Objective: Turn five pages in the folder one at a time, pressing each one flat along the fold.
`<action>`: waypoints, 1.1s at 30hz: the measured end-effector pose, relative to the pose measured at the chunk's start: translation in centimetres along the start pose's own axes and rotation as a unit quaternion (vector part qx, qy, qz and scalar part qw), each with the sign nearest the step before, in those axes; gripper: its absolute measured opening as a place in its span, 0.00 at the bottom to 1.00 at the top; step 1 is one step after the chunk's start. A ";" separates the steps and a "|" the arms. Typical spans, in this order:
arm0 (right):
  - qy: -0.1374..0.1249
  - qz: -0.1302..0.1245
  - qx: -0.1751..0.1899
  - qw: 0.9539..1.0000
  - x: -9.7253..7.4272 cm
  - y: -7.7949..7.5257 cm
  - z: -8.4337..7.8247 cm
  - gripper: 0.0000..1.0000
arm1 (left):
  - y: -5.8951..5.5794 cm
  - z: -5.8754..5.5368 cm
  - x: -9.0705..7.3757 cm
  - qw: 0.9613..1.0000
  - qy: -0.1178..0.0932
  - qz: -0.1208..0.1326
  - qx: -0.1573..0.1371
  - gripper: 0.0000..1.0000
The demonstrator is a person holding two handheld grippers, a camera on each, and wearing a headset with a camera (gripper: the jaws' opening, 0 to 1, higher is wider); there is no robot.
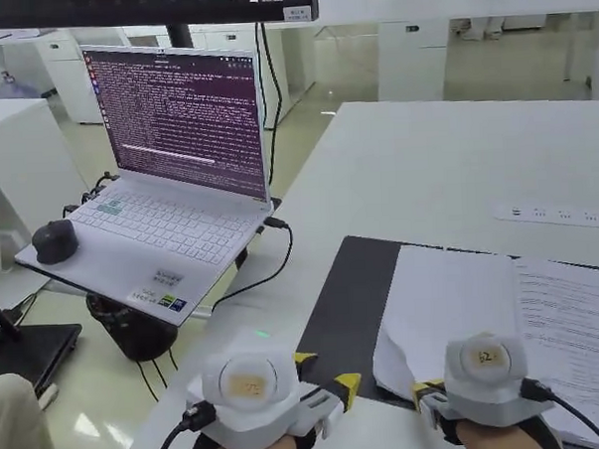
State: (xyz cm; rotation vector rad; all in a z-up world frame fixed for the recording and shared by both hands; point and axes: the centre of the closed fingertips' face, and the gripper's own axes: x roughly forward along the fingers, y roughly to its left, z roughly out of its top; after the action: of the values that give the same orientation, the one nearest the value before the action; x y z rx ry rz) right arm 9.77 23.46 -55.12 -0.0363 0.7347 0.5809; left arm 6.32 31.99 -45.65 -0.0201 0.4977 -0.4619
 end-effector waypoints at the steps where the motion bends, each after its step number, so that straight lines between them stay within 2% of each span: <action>1: 0.001 0.001 0.004 1.000 0.1 -0.1 -0.1 0.01 | -0.1 0.0 0.2 1.000 0.001 -0.001 0.000 0.31; 6: -0.003 0.018 0.016 1.000 0.1 0.3 -0.5 0.04 | -0.6 0.2 1.0 1.000 0.005 -0.009 0.007 0.31; 9: -0.014 0.036 0.047 0.998 -0.1 0.7 -0.4 0.05 | -0.8 0.3 1.7 1.000 0.008 -0.012 0.013 0.30; 11: -0.015 0.035 0.045 0.998 -0.2 0.6 -0.6 0.04 | -0.9 0.4 2.2 1.000 0.010 -0.016 0.015 0.30; 13: -0.017 0.042 0.058 0.997 -0.2 0.7 -0.6 0.04 | -1.2 0.4 2.6 1.000 0.011 -0.020 0.020 0.30; 18: -0.055 0.045 0.107 0.992 -1.5 0.3 0.5 0.05 | -1.9 -0.1 4.4 0.999 0.025 -0.033 0.033 0.30; 20: -0.067 0.041 0.111 0.991 -2.3 0.0 0.8 0.05 | -2.1 -0.4 5.2 0.998 0.032 -0.036 0.035 0.30; 22: -0.076 0.040 0.123 0.989 -3.1 -0.5 0.9 0.05 | -2.5 -0.7 6.2 0.997 0.039 -0.043 0.042 0.30; 26: -0.100 0.018 0.138 0.985 -4.7 -2.5 1.2 0.04 | -3.2 -1.5 8.5 0.996 0.055 -0.053 0.056 0.29; 29: -0.118 -0.007 0.168 0.979 -6.1 -4.7 1.4 0.03 | -3.7 -2.4 9.9 0.995 0.068 -0.057 0.053 0.29; 30: -0.122 -0.014 0.172 0.977 -6.5 -5.3 1.4 0.02 | -3.8 -2.7 10.2 0.995 0.073 -0.056 0.044 0.29; 33: -0.135 -0.028 0.184 0.973 -7.4 -6.7 1.6 0.01 | -3.4 -3.8 11.4 0.994 0.089 -0.039 0.053 0.29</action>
State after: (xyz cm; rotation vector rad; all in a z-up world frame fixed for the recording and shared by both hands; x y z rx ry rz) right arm 9.77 14.52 -50.29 0.3576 0.5647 0.3785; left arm 12.00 24.39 -53.78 0.1055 0.6480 -0.5702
